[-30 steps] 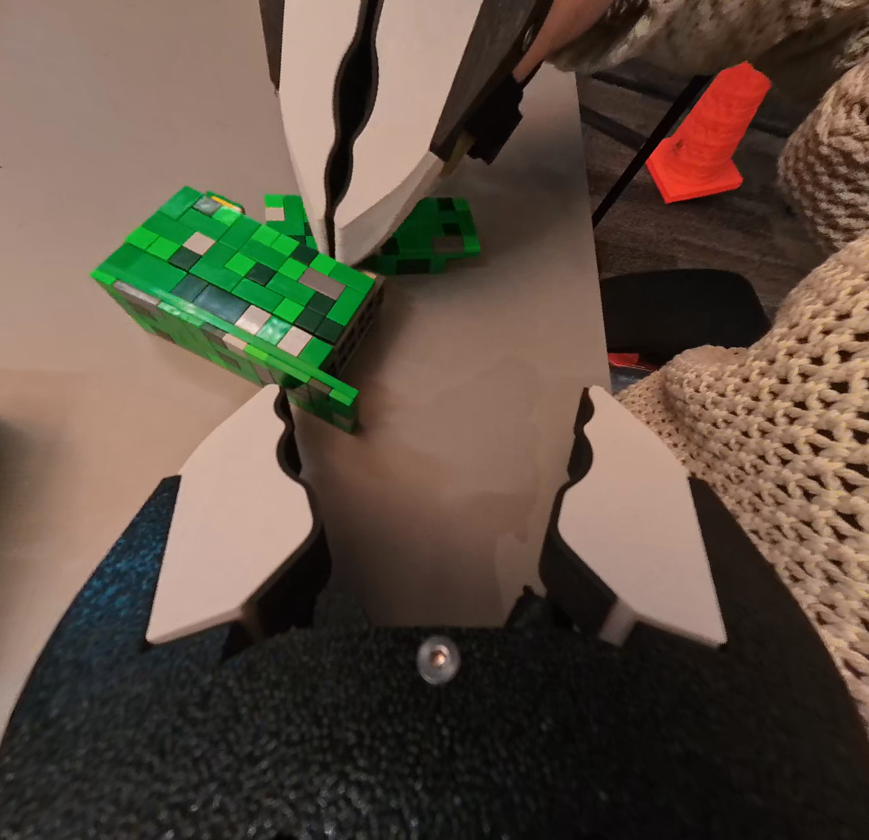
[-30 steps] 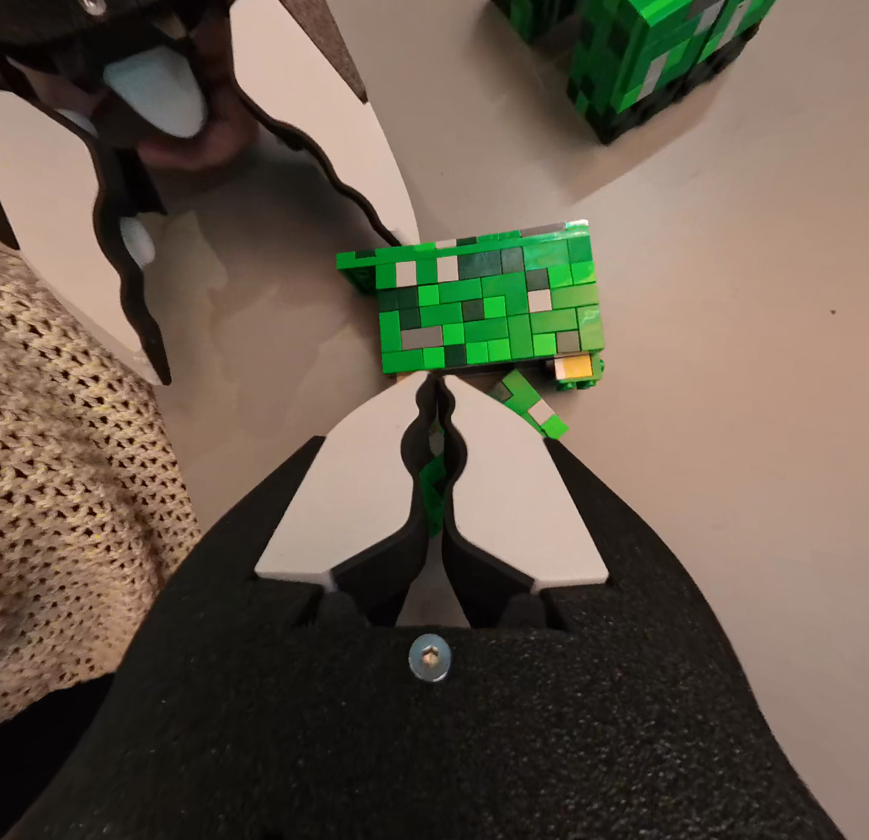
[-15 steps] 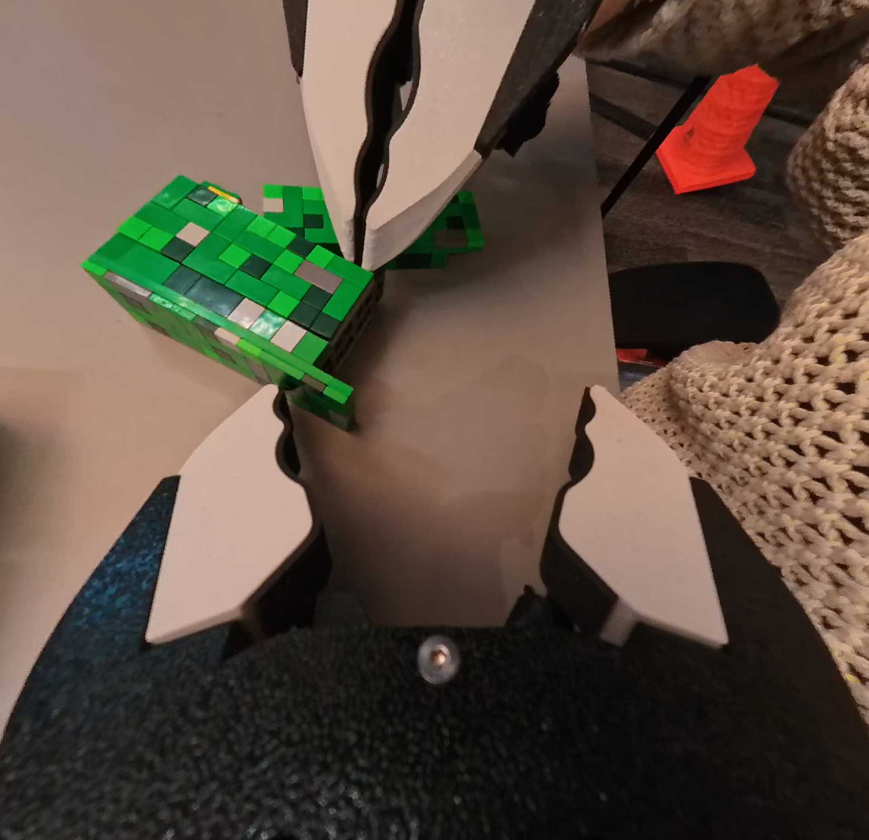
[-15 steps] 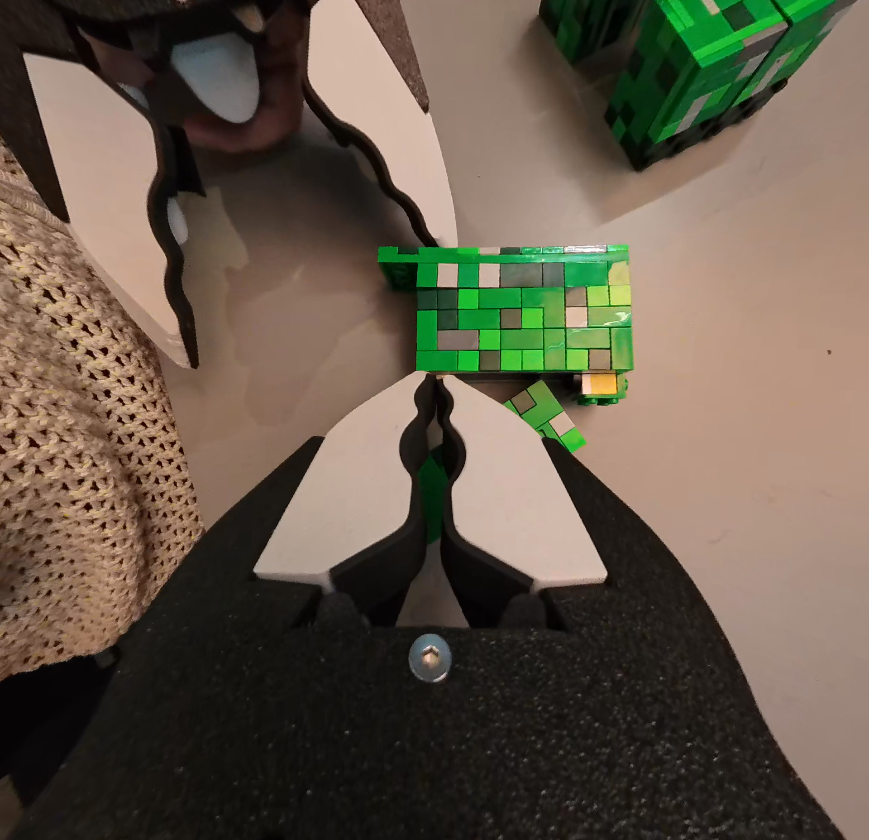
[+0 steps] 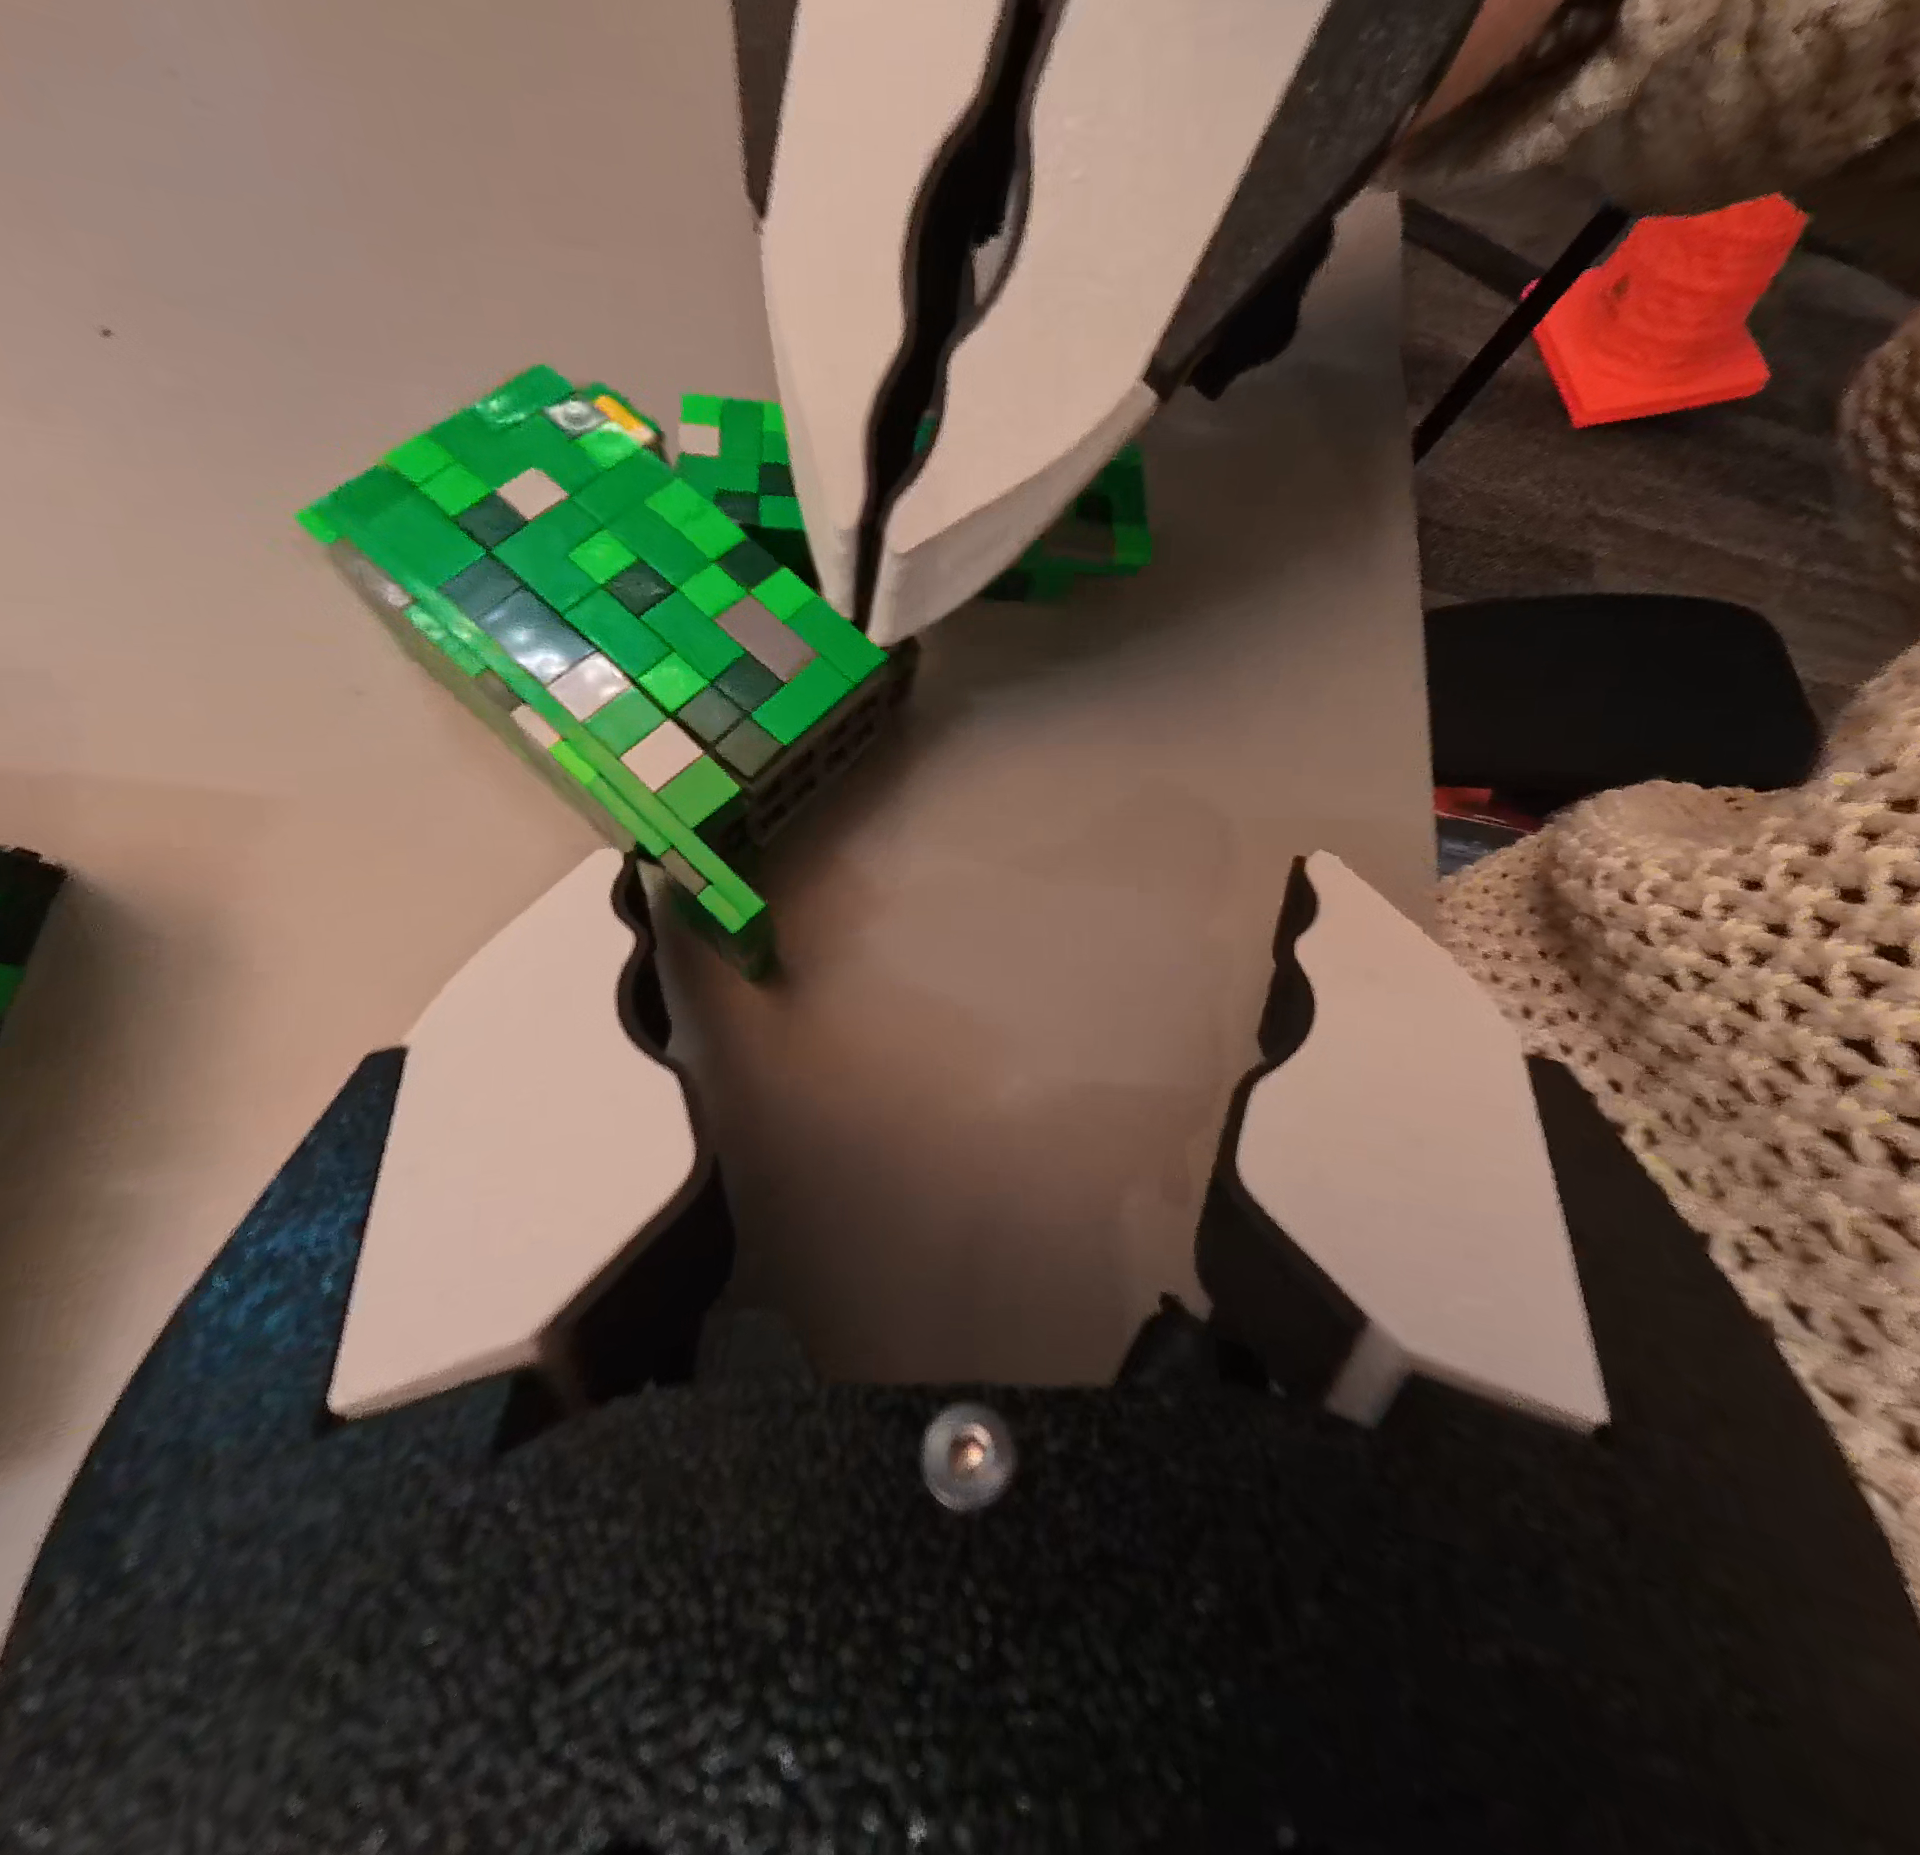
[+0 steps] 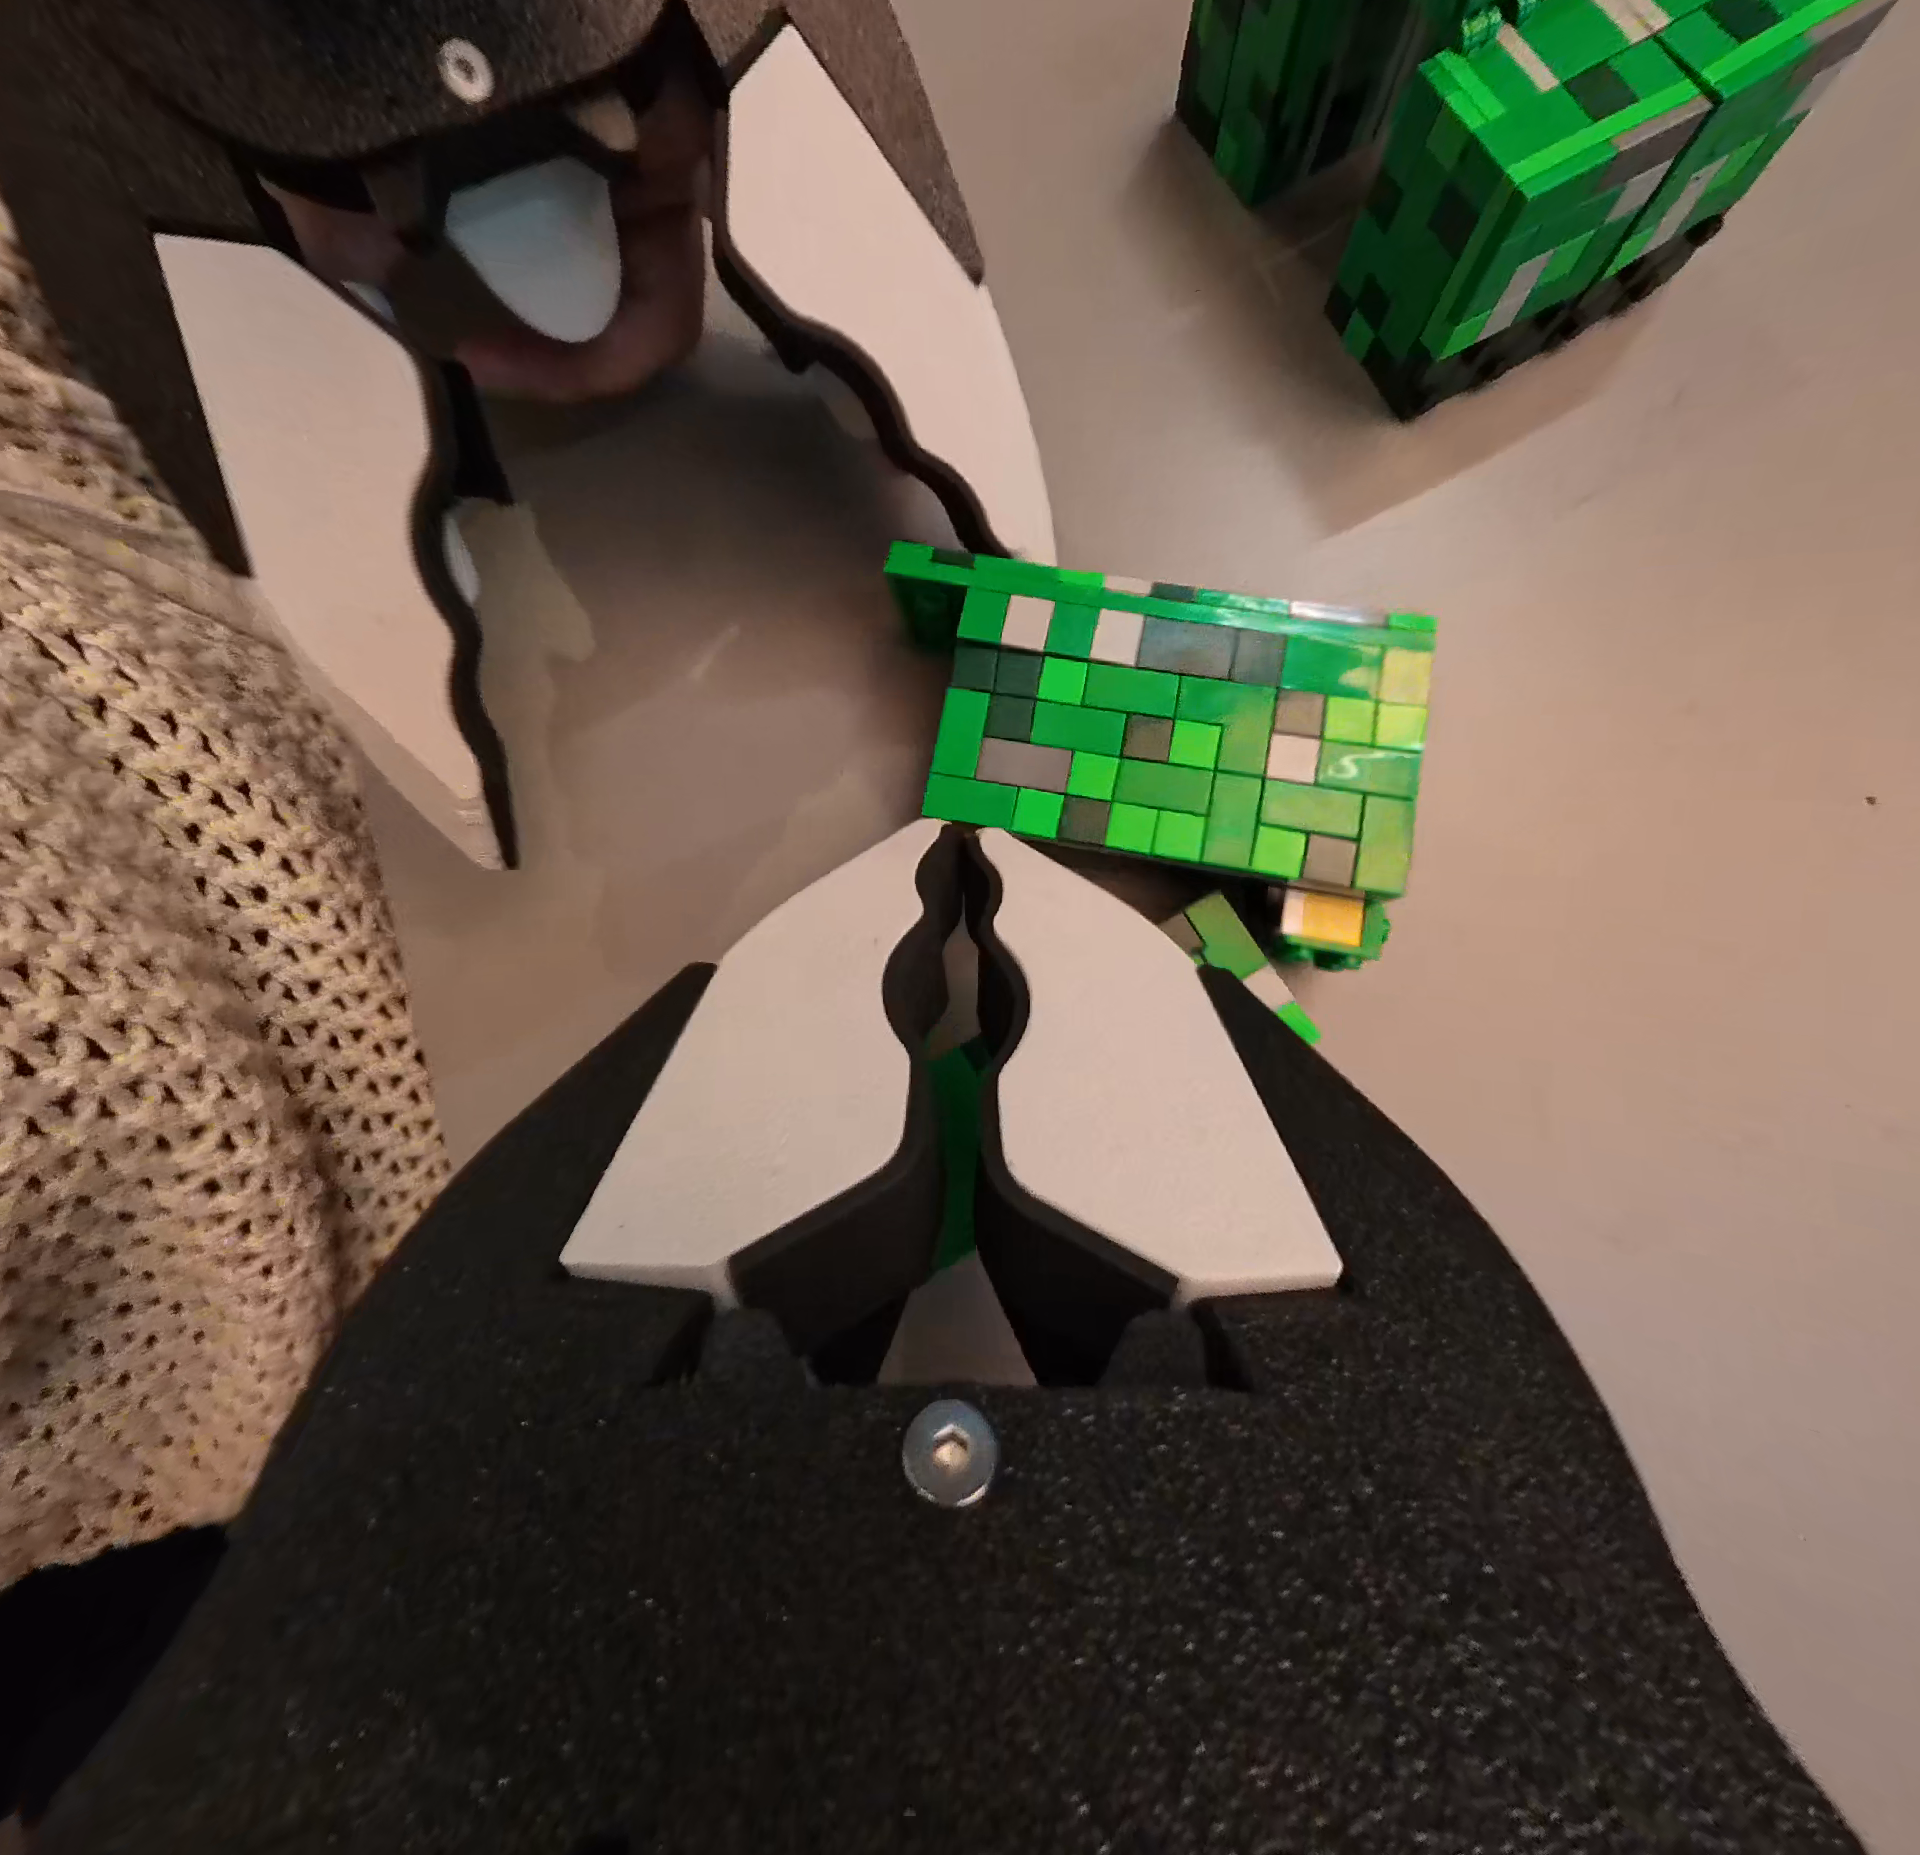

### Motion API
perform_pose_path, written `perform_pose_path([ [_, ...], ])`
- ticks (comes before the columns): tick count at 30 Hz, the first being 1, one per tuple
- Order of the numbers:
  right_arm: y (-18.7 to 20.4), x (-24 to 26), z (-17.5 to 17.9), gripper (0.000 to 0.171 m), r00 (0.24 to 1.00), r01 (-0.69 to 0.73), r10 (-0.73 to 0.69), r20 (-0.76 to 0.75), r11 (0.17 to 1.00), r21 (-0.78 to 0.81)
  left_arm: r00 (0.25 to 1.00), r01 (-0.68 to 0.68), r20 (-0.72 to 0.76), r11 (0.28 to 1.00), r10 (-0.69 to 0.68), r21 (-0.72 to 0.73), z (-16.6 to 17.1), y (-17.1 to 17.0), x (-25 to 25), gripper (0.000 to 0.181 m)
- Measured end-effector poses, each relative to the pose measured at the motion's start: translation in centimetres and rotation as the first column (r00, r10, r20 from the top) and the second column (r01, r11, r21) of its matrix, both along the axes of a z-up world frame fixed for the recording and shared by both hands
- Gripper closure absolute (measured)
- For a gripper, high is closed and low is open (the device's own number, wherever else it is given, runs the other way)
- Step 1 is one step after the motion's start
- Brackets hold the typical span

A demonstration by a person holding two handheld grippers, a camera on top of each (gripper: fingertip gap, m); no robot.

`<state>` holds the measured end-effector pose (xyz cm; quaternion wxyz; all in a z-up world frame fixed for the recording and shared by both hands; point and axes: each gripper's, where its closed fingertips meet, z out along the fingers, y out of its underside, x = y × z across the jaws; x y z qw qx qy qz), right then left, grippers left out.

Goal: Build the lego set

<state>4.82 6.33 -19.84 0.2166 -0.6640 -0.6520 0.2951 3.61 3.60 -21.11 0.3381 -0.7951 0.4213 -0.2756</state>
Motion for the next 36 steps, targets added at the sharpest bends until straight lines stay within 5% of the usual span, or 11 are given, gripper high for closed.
perform_pose_path([
  [4,0.1,0.3,0.3,0.166,0.997,-0.071,0.072,-0.01,0.995,0.077,0.996,-0.089,0.013,0.987,0.088,0.133,1.2,1.5,-1.4,0.089],
  [9,1.8,0.6,2.2,0.124,0.912,-0.399,0.408,0.04,0.86,0.316,0.987,-0.152,-0.016,0.974,0.157,0.166,1.2,1.7,-2.0,0.092],
  [15,2.6,-1.2,1.5,0.108,0.609,-0.793,0.677,0.412,0.53,0.3,0.979,-0.197,-0.021,0.963,0.204,0.184,0.7,1.0,-2.2,0.09],
  [21,1.9,-1.7,0.2,0.101,0.302,-0.95,0.756,0.581,0.29,0.117,0.966,-0.257,0.051,0.957,0.253,0.137,1.3,0.4,-3.2,0.089],
  [28,1.7,-1.9,-0.8,0.113,0.198,-0.964,0.77,0.607,0.264,-0.02,0.972,-0.234,0.064,0.966,0.228,0.114,1.2,0.2,-3.1,0.088],
  [36,1.1,-2.1,-0.7,0.118,0.274,-0.926,0.782,0.56,0.371,-0.064,0.976,-0.212,0.062,0.97,0.206,0.116,1.1,0.3,-2.7,0.089],
])
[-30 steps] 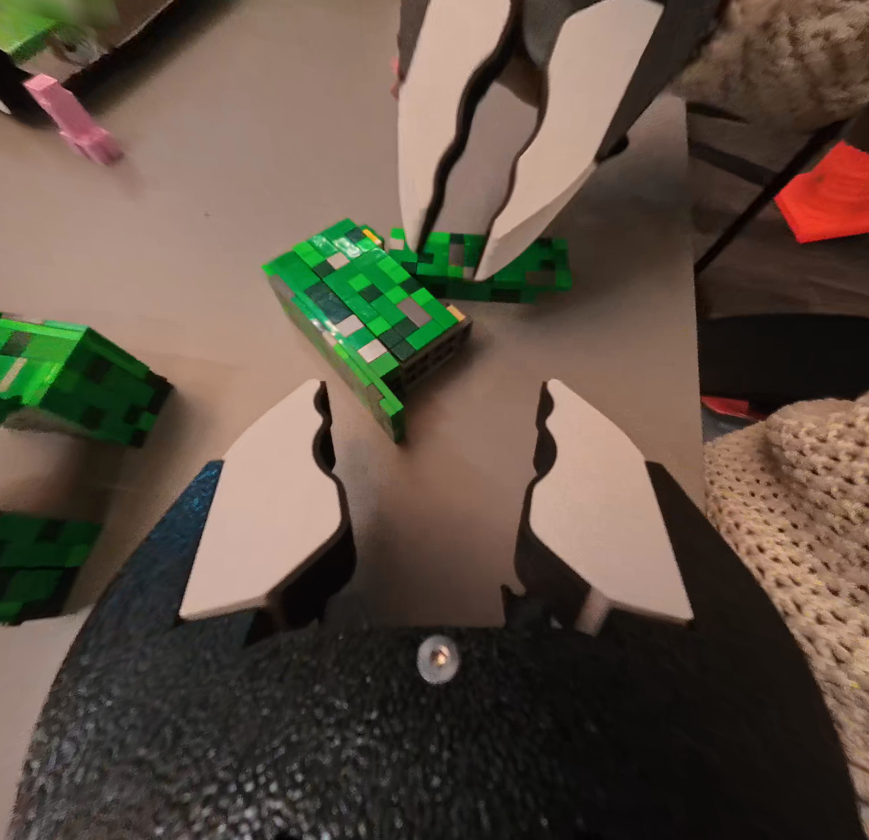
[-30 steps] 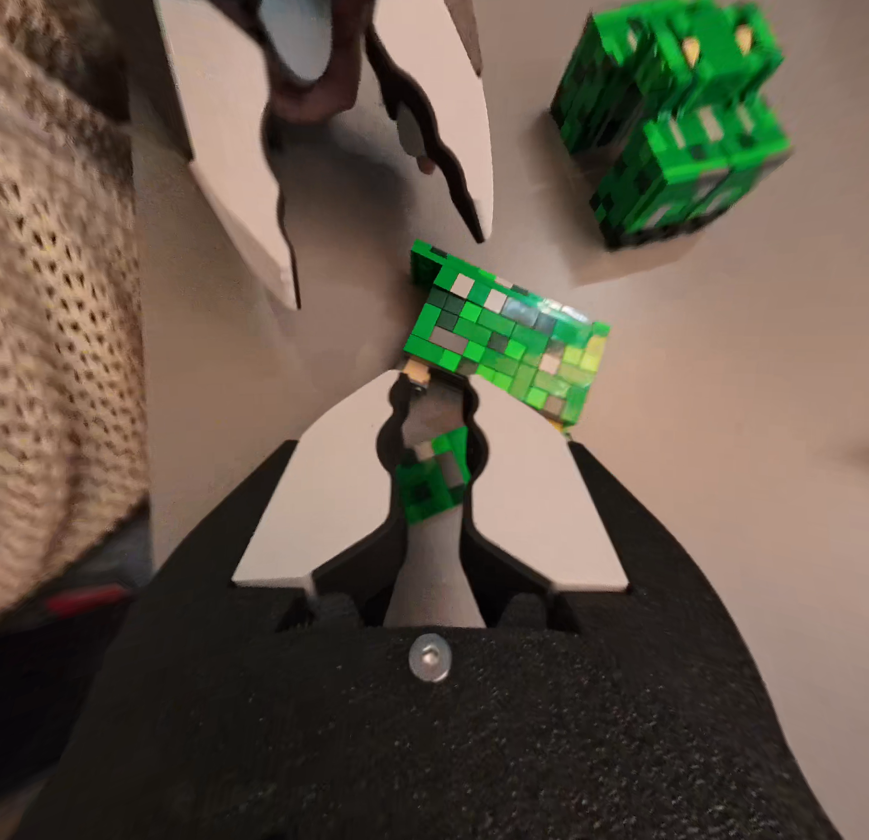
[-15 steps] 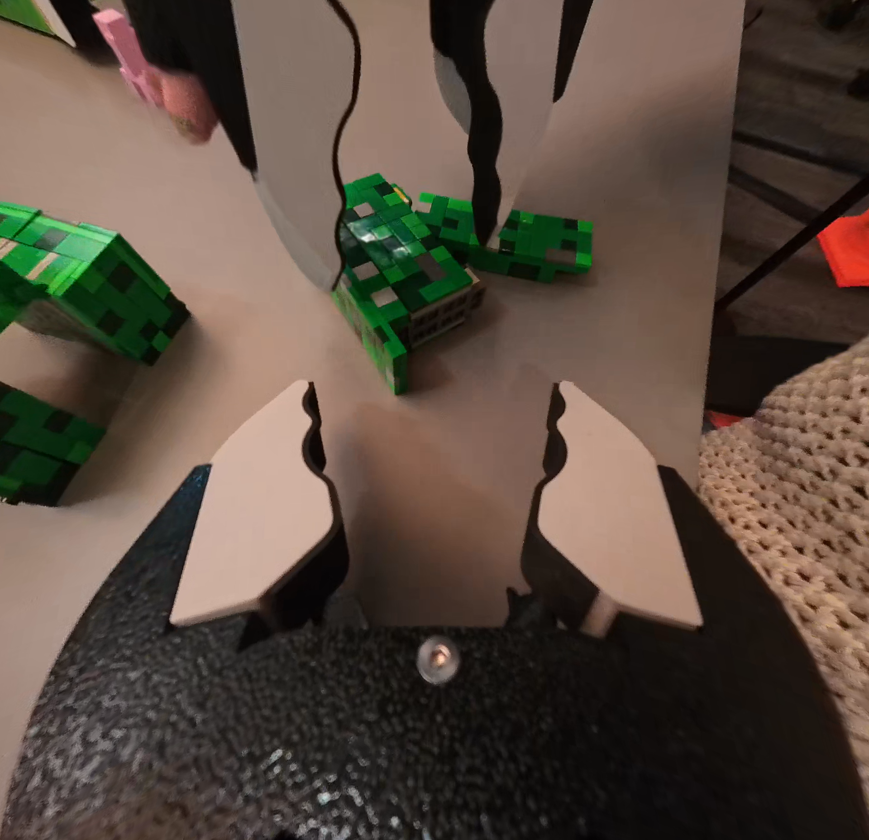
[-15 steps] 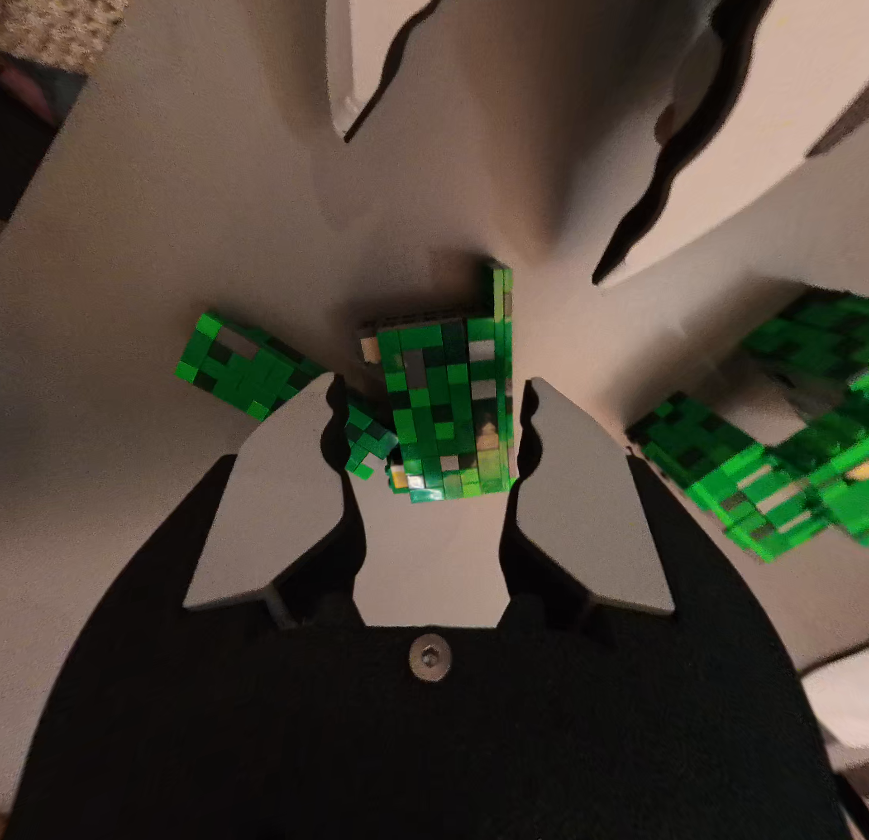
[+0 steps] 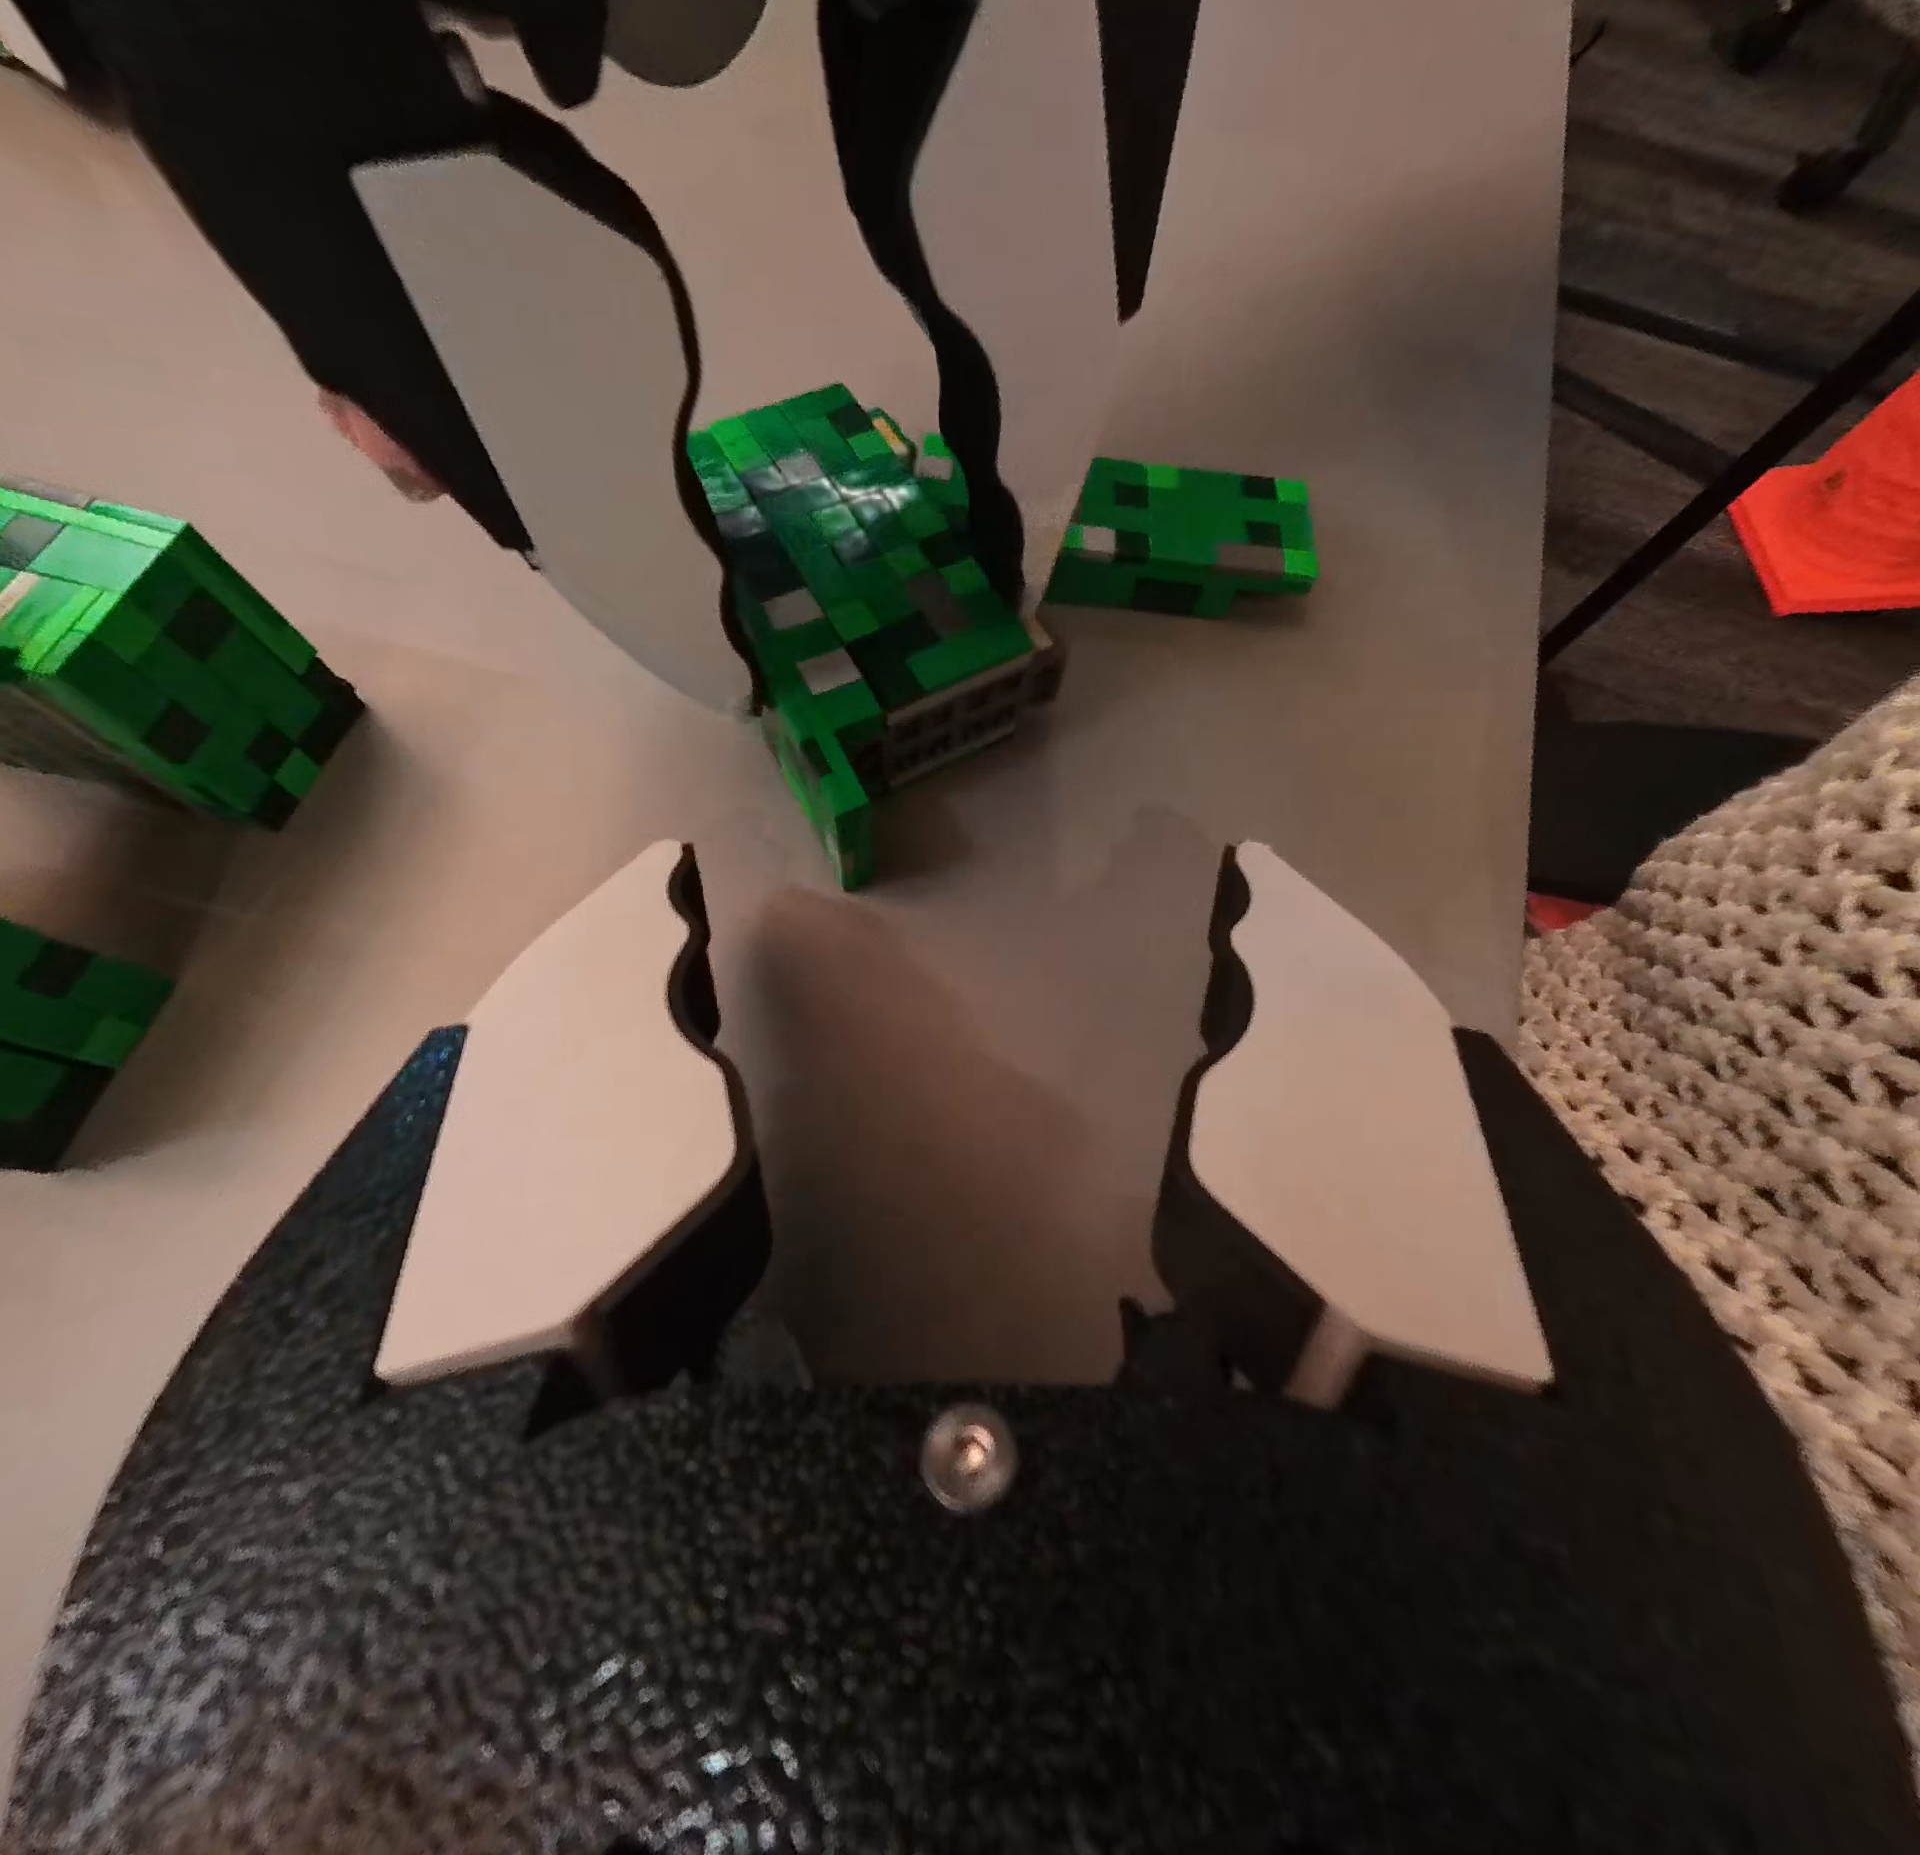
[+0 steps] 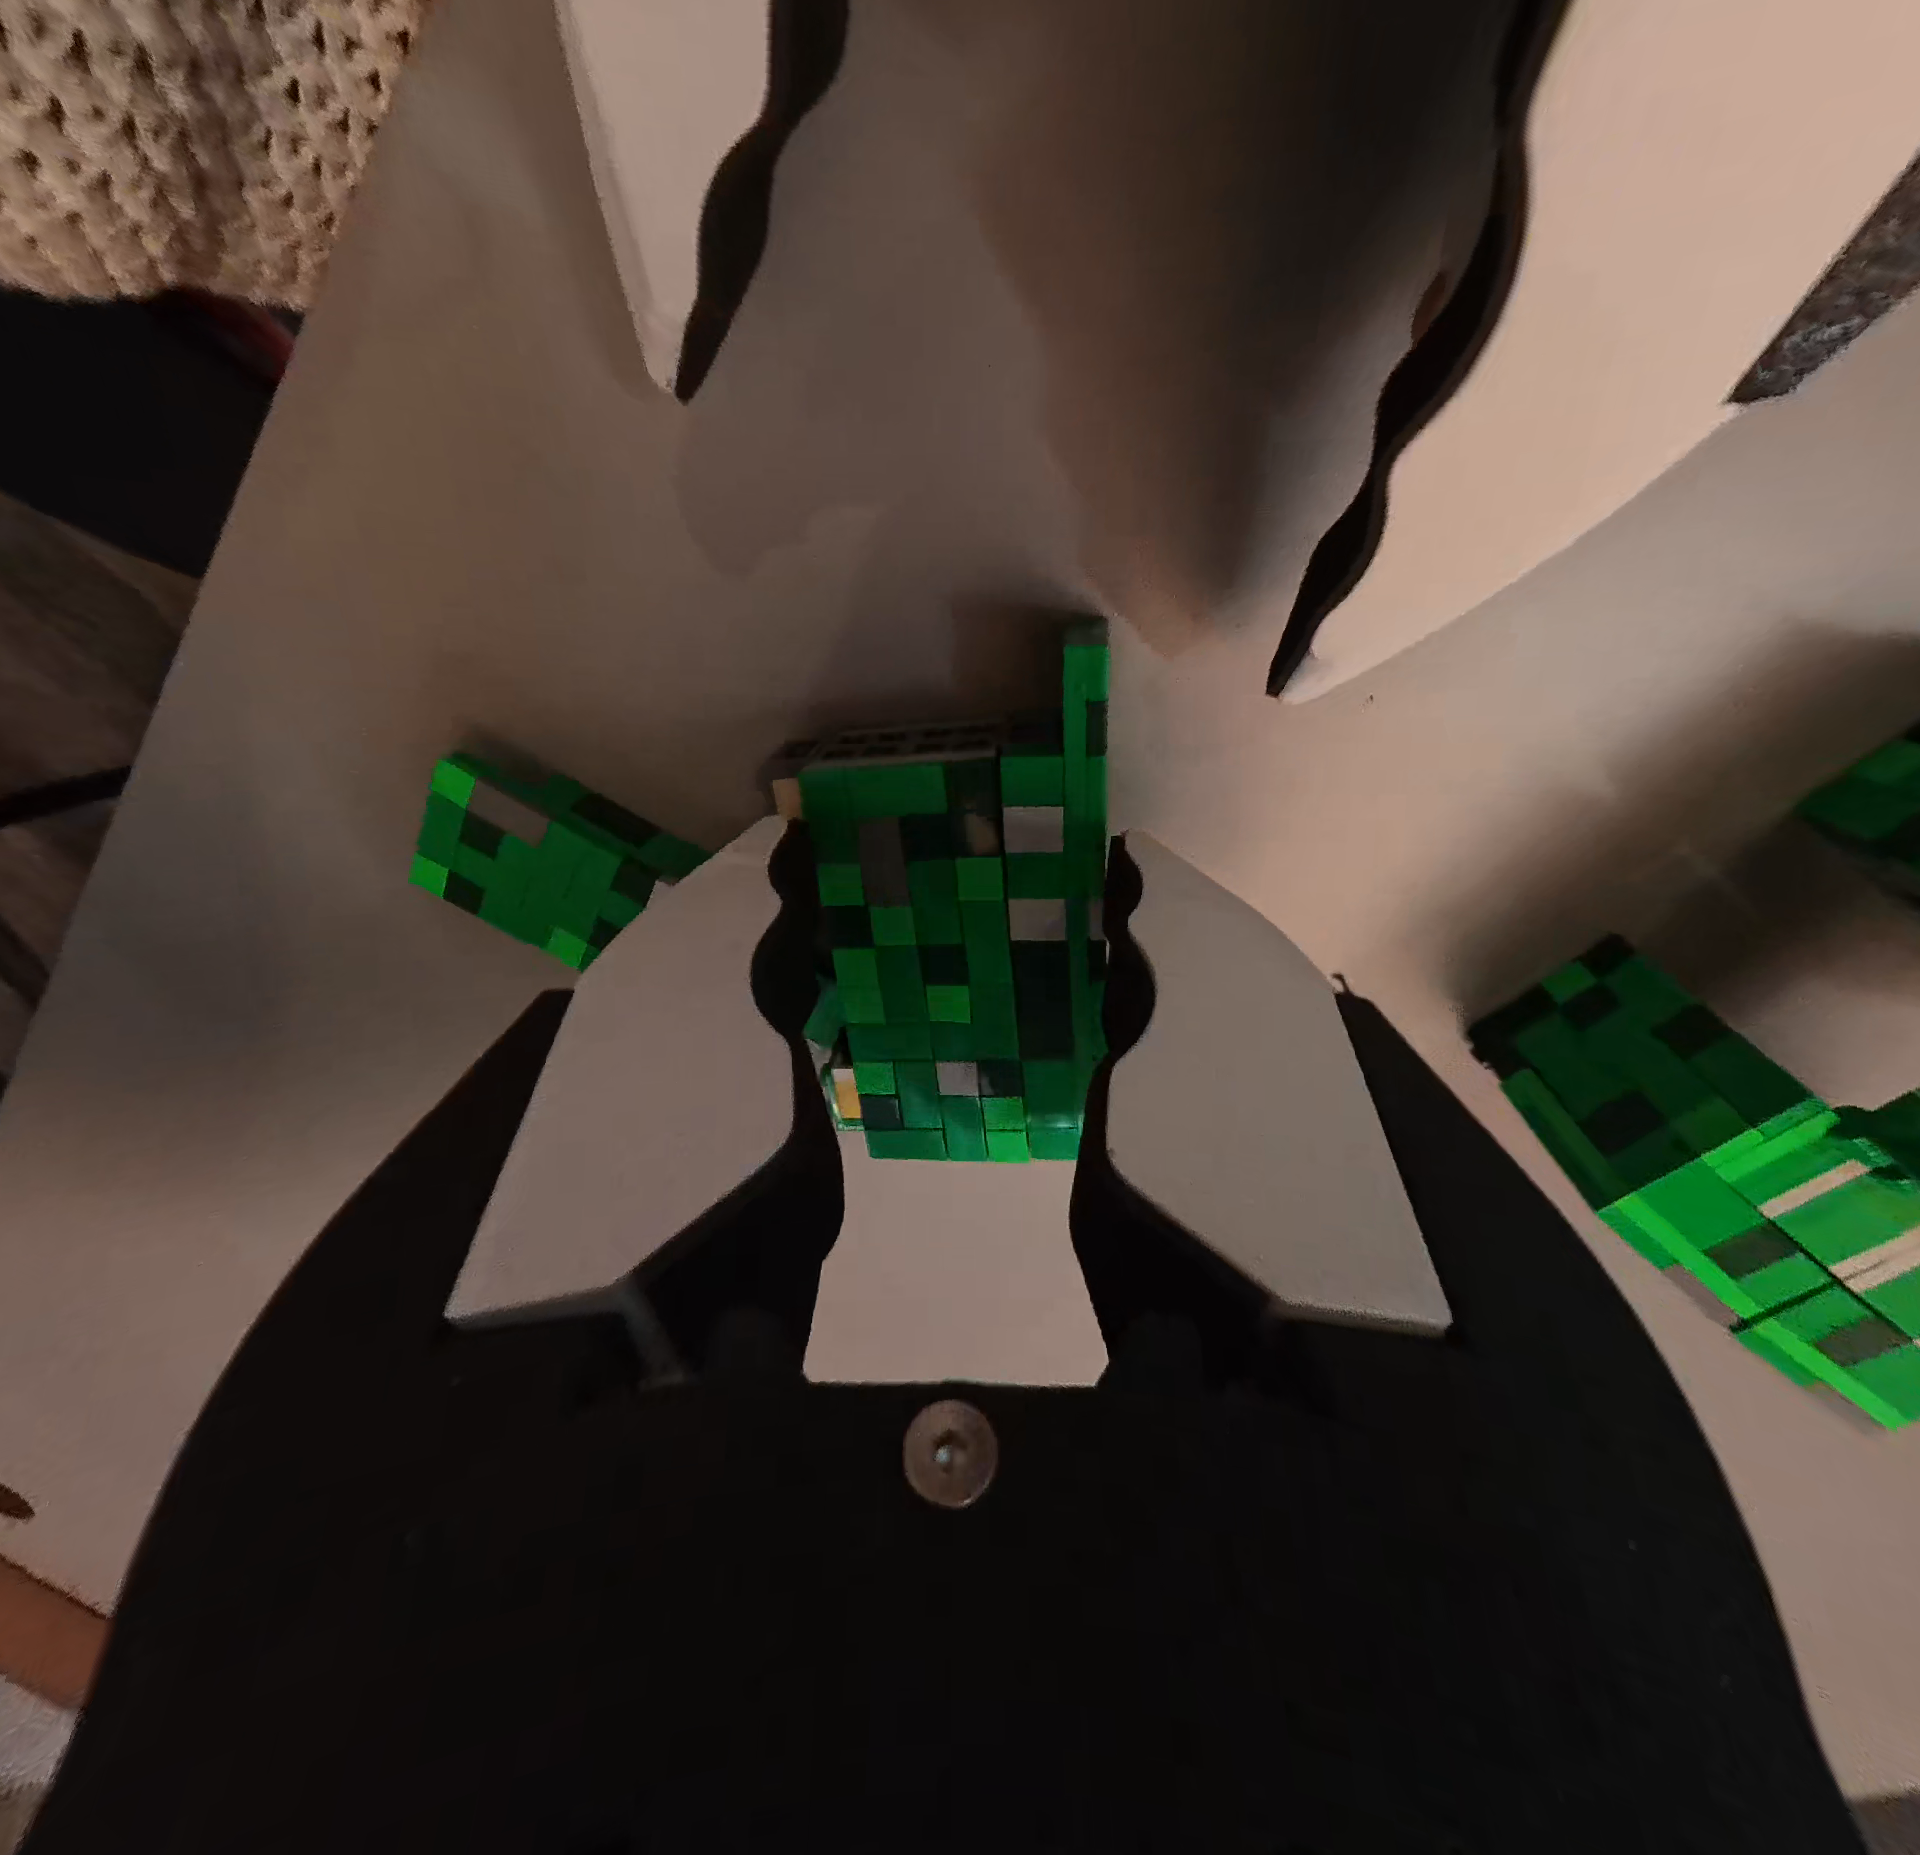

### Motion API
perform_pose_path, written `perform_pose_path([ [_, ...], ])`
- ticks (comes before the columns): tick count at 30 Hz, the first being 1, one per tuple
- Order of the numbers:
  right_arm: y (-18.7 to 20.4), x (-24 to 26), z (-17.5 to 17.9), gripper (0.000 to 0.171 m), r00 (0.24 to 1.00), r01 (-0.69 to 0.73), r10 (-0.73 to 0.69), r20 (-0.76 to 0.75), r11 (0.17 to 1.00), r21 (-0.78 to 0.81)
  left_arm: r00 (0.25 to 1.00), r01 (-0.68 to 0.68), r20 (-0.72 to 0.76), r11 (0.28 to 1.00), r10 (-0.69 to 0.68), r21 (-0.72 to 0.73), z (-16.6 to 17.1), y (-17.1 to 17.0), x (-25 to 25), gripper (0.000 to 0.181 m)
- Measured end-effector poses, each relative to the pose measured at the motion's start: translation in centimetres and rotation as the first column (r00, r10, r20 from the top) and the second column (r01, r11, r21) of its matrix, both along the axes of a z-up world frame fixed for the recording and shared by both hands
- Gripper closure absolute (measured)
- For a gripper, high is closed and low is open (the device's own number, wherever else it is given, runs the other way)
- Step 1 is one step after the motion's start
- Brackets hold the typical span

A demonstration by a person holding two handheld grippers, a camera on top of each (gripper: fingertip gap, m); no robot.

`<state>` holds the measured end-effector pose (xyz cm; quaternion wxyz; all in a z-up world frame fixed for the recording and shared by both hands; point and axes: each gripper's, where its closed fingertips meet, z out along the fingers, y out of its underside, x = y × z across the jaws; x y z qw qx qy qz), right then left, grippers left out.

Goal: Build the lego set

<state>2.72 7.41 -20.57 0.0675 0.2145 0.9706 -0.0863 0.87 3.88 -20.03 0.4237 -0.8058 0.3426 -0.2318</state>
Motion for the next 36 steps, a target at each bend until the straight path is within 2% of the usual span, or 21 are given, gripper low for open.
perform_pose_path([
  [6,-0.1,-0.3,0.0,0.119,0.996,0.081,-0.082,-0.028,0.996,-0.032,0.997,-0.039,-0.067,0.998,0.042,0.05,-0.2,1.2,0.0,0.093],
  [10,-0.1,-1.2,0.0,0.119,0.98,0.184,-0.189,-0.065,0.98,-0.076,0.989,-0.076,-0.121,0.995,0.084,0.07,-0.7,2.2,-0.1,0.097],
  [15,0.0,-2.6,0.0,0.119,0.93,0.328,-0.347,-0.125,0.933,-0.148,0.986,-0.139,-0.081,0.987,0.145,0.079,-0.2,3.4,-1.6,0.109],
  [18,0.2,-3.3,0.0,0.118,0.888,0.399,-0.432,-0.155,0.894,-0.204,0.989,-0.125,-0.077,0.99,0.13,0.06,-0.3,3.4,-2.1,0.113],
  [22,1.0,-2.8,0.5,0.117,0.86,0.408,-0.472,-0.191,0.863,-0.296,0.993,-0.1,-0.06,0.99,0.106,0.099,0.7,3.5,-2.3,0.113],
  [26,1.9,-1.9,1.6,0.108,0.826,0.4,-0.52,-0.219,0.813,-0.423,0.994,-0.088,-0.053,0.989,0.095,0.121,1.4,3.7,-1.9,0.111],
  [30,2.1,-1.8,1.1,0.103,0.814,0.383,-0.524,-0.25,0.808,-0.447,0.988,-0.098,-0.106,0.988,0.11,0.12,0.7,4.5,-1.8,0.115],
  [34,1.6,-2.2,0.3,0.107,0.824,0.361,-0.509,-0.247,0.81,-0.462,0.991,-0.09,-0.093,0.993,0.096,0.074,0.4,4.6,-1.3,0.12],
  [36,1.4,-2.3,0.1,0.115,0.832,0.347,-0.498,-0.246,0.811,-0.471,0.991,-0.087,-0.095,0.994,0.094,0.069,0.3,4.7,-1.2,0.121],
])
